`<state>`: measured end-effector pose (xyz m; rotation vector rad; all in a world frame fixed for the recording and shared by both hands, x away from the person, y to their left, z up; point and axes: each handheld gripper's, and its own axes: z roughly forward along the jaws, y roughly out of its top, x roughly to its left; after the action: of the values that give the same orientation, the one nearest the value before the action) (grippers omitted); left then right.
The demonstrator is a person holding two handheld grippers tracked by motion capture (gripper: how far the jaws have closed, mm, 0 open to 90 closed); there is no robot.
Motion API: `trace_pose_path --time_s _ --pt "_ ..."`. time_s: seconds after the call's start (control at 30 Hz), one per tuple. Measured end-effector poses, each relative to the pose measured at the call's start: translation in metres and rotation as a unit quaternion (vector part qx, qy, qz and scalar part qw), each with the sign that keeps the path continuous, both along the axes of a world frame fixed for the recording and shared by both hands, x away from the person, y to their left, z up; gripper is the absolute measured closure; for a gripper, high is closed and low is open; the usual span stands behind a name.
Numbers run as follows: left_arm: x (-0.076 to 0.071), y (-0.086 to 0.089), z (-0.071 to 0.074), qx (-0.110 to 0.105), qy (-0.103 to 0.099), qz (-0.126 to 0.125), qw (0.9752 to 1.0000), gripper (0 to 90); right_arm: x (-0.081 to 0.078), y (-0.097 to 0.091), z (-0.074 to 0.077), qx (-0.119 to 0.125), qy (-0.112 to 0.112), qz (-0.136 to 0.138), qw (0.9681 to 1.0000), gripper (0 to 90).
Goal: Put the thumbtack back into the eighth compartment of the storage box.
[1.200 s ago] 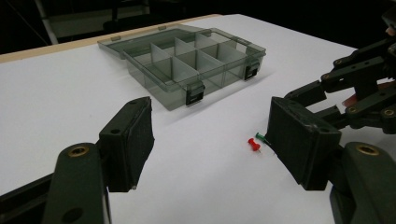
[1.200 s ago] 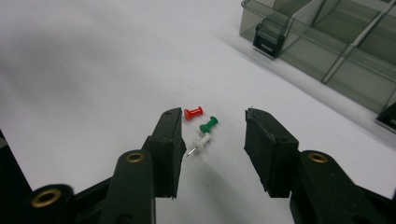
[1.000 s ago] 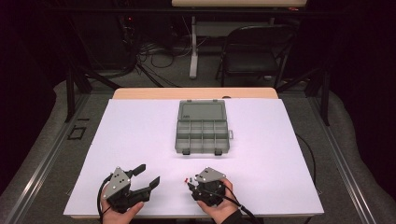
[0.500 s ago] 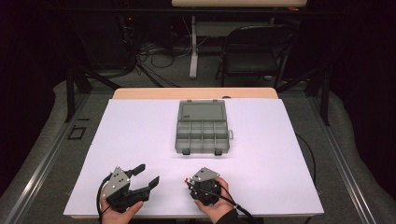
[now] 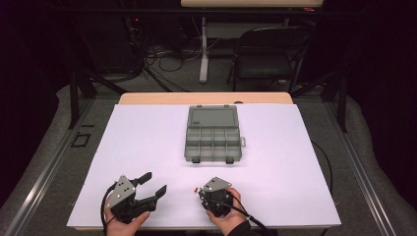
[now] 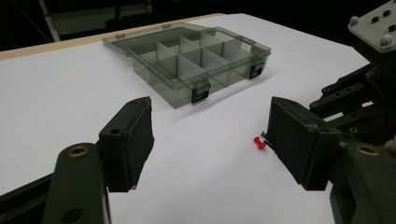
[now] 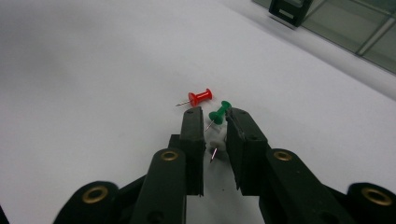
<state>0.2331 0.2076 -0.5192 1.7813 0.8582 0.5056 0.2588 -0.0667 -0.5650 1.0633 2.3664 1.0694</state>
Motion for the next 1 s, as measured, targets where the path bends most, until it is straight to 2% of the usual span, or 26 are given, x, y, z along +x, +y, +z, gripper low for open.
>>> trace_pose_path --time_s 0.37,0.77,1.0 --pt "0.0007 0.0005 -0.0005 0.0 0.001 0.0 1.0 31.5 0.0013 -0.0073 -0.0007 0.014 0.008 -0.01 0.9998 82.8" --pt "0.0005 -0.0004 -0.0008 0.002 0.001 0.002 1.0 31.5 0.0029 -0.0105 -0.0015 0.033 0.02 -0.015 0.9991 83.1" --pt "0.0006 -0.0003 -0.0008 0.003 0.001 0.001 1.0 31.5 0.0032 -0.0108 -0.0018 0.037 0.02 -0.016 0.999 83.1"
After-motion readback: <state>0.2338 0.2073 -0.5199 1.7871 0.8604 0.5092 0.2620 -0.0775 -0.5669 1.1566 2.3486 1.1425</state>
